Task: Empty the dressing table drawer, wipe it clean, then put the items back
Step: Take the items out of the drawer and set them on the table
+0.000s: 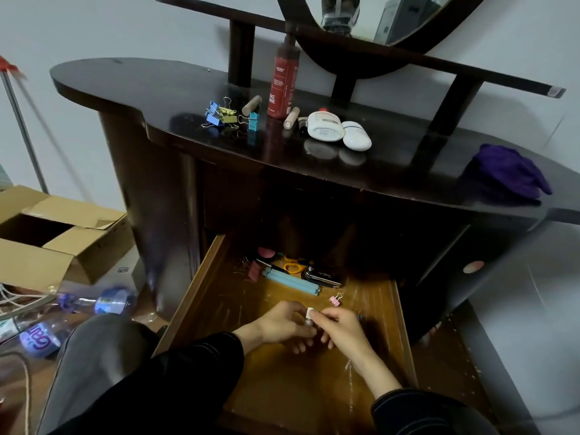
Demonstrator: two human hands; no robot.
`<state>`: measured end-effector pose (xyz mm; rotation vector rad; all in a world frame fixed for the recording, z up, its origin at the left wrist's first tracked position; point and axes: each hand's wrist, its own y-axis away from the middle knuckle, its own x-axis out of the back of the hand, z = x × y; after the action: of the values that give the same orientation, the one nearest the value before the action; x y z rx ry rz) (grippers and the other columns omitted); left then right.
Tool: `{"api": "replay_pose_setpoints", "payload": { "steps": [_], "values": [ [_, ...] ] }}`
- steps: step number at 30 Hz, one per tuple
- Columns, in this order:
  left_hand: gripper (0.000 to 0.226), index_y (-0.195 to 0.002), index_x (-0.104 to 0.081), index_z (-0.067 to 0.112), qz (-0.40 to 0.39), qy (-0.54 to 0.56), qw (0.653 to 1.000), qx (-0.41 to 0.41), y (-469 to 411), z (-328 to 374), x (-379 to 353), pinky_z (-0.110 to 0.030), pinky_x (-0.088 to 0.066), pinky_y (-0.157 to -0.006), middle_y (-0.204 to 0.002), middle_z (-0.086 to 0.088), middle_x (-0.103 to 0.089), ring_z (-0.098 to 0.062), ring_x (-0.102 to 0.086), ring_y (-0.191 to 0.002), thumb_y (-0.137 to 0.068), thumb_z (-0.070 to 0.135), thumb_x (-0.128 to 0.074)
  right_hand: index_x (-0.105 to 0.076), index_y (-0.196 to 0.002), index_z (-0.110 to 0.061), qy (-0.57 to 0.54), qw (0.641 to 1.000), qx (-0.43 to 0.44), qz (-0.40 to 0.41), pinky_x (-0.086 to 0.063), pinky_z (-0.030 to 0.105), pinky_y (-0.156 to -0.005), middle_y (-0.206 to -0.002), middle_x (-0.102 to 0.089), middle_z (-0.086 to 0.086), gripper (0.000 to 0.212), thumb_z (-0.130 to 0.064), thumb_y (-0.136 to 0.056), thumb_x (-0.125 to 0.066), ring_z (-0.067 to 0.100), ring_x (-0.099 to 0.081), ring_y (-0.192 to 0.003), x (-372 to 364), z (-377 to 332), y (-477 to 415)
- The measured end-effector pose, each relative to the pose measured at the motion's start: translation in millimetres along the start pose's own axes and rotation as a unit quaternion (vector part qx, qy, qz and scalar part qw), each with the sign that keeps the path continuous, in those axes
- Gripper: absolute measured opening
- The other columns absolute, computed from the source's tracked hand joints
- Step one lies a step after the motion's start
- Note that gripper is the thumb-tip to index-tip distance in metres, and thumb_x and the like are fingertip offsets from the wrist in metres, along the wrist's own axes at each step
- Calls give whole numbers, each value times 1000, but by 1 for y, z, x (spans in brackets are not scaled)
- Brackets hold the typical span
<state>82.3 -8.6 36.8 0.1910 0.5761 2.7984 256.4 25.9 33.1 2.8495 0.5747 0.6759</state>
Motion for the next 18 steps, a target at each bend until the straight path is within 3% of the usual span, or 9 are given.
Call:
{"api": "replay_pose_setpoints", "payload": {
  "steps": [4, 6, 9, 11, 13, 18],
  "values": [
    [23, -120, -46, -2, 79, 41, 994, 63, -1, 1, 4, -32, -55, -53, -82, -16, -65, -23, -63, -59, -98, 3, -52, -72, -98, -17, 13, 998, -17, 62, -46, 19, -51, -82, -71, 2, 18, -29, -101, -59, 8, -59, -58, 1, 11, -9],
    [15, -110, -51, -3, 148, 54, 983, 90, -4, -2, 10, -32, -52, -51, -73, -14, -61, -23, -59, -53, -98, 6, -49, -69, -103, -24, 54, 996, -6, 69, -50, 16, -56, -94, -70, -3, 10, -26, -101, -59, 8, -64, -68, 2, 15, -14],
    [17, -106, -55, -2, 222, 62, 968, 95, -10, -7, 19, -27, -44, -44, -68, -10, -57, -20, -53, -50, -99, 11, -47, -63, -118, -33, 152, 986, 41, 59, -59, 29, -85, -115, -65, -13, 18, -29, -101, -59, 10, -65, -100, 3, 15, -30],
    [14, -98, -55, 3, 241, 55, 966, 74, -13, -7, 21, -25, -43, -41, -68, -9, -58, -18, -52, -48, -99, 13, -46, -57, -134, -29, 249, 964, 75, 54, -54, 25, -86, -128, -60, -14, 33, -33, -102, -57, 7, -61, -109, 3, 8, -46],
    [13, -89, -54, 7, 243, 40, 968, 45, -14, -9, 21, -24, -42, -40, -67, -8, -58, -15, -52, -45, -96, 13, -46, -49, -143, -27, 347, 930, 109, 43, -51, 23, -77, -139, -51, -12, 42, -35, -103, -53, 10, -62, -106, -2, -3, -65],
    [13, -86, -52, 11, 238, -8, 971, 23, -17, -19, 22, -25, -43, -39, -67, -7, -60, -12, -50, -41, -95, 19, -46, -38, -149, -22, 500, 857, 127, 10, -56, 34, -83, -154, -36, -3, 50, -35, -103, -51, 21, -64, -113, -27, -19, -94]
  ]
}}
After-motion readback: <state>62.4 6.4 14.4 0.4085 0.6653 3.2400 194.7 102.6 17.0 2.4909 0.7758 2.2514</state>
